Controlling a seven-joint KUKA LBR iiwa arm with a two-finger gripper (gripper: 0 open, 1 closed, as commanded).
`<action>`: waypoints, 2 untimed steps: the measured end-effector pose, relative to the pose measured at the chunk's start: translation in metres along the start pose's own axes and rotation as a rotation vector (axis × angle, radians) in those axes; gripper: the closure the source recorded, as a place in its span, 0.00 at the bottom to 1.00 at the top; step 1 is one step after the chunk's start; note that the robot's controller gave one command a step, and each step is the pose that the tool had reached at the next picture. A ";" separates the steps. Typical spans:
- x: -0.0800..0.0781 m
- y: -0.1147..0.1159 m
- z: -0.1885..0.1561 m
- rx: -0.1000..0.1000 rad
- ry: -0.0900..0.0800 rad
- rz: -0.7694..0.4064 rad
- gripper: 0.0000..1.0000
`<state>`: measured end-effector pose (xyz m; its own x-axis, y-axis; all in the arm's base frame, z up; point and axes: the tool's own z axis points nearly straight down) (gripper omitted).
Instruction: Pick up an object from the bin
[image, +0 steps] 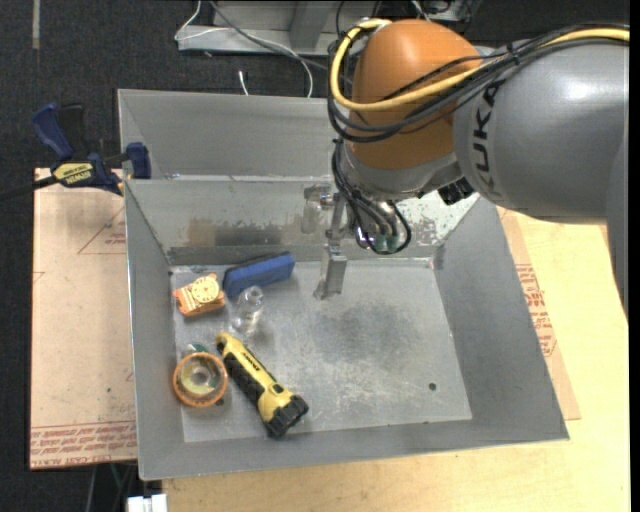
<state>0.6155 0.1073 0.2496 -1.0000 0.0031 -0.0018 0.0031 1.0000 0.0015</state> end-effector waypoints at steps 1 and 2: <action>0.000 0.000 0.000 0.000 0.000 0.000 0.00; -0.026 0.082 0.024 -0.005 -0.001 -0.008 0.00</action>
Offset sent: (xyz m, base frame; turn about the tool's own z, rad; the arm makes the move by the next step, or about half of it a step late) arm 0.0274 0.0773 -0.0220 0.0000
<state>0.6423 0.1896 0.2261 -1.0000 -0.0046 -0.0033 -0.0046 1.0000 0.0060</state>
